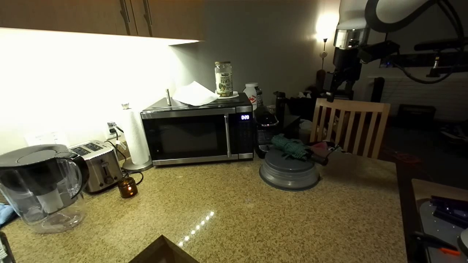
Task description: Take the umbrella and put it on the counter
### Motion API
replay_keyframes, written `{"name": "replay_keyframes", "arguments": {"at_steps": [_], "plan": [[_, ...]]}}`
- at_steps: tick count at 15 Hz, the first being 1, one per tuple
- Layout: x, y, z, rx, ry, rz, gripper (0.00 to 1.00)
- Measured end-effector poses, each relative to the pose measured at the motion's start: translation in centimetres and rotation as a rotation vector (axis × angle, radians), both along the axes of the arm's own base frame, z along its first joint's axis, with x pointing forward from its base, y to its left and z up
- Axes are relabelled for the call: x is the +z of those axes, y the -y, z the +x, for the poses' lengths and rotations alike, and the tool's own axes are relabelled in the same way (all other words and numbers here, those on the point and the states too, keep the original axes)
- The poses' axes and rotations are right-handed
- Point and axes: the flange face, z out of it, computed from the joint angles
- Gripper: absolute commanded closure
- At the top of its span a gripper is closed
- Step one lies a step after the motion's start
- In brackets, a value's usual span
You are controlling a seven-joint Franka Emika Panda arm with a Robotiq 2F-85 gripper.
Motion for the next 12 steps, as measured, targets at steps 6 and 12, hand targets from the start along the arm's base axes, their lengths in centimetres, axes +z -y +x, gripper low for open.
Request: {"name": "replay_keyframes", "arguments": {"at_steps": [6, 12], "plan": [[-2.1, 0.1, 0.7, -0.009, -0.056, 0.030, 0.00], [-4.3, -0.7, 1.9, 0.012, -0.090, 0.084, 0.00]]}}
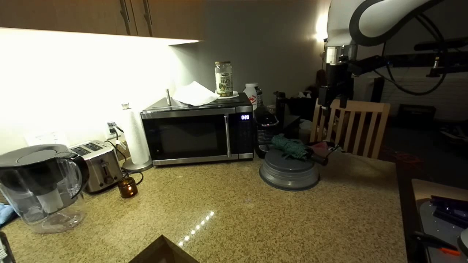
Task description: Take the umbrella and put it on the counter
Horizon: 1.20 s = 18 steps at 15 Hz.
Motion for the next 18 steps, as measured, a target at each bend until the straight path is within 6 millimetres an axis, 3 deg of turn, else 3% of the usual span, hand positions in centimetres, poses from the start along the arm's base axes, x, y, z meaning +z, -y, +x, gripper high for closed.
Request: {"name": "replay_keyframes", "arguments": {"at_steps": [7, 14, 18], "plan": [[-3.1, -0.5, 2.2, 0.083, 0.037, 0.006, 0.00], [-8.4, 1.9, 3.5, 0.109, -0.006, 0.028, 0.00], [-9.7, 3.1, 4.7, 0.142, 0.014, 0.026, 0.00]]}}
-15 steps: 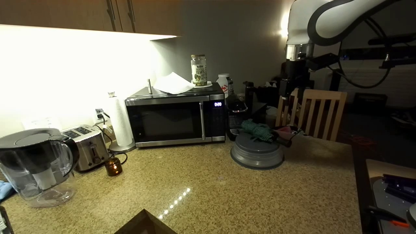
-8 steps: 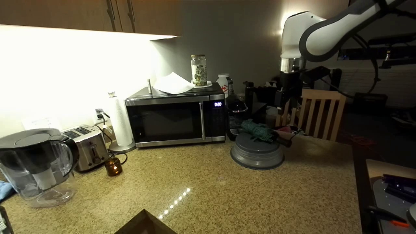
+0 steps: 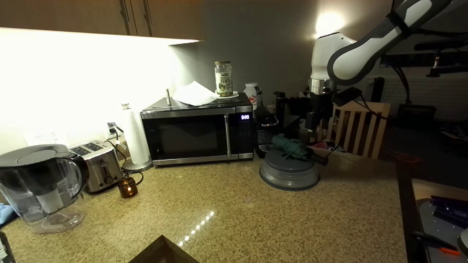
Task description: Take the umbrella and put it on the counter
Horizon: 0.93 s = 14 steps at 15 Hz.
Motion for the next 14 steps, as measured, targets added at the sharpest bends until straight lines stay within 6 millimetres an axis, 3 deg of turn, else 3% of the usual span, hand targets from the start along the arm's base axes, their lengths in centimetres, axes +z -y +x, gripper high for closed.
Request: {"name": "replay_keyframes", "arguments": {"at_steps": [6, 14], "plan": [[-1.3, 1.3, 1.6, 0.071, 0.037, 0.003, 0.00], [-1.2, 0.8, 2.0, 0.107, 0.045, 0.021, 0.00]]}}
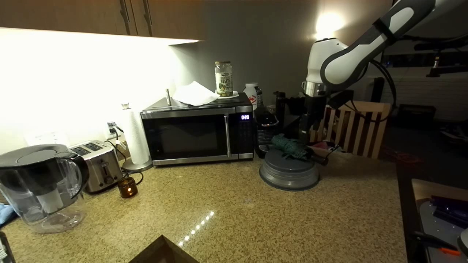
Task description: Take the umbrella and put it on the counter
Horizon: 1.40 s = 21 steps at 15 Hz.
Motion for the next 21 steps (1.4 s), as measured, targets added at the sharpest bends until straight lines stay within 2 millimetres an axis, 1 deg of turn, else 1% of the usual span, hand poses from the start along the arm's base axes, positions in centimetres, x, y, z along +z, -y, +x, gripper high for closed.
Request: {"name": "replay_keyframes", "arguments": {"at_steps": [11, 15, 18, 21], "plan": [[-0.2, 0.1, 0.0, -0.001, -0.006, 0.001, 0.00], [-1.9, 0.3, 0.2, -0.004, -0.038, 0.004, 0.00], [-3.2, 0.4, 1.1, -0.003, -0.057, 0.003, 0.00], [-4.0, 0.6, 2.2, -0.015, -0.062, 0.013, 0.00]]}}
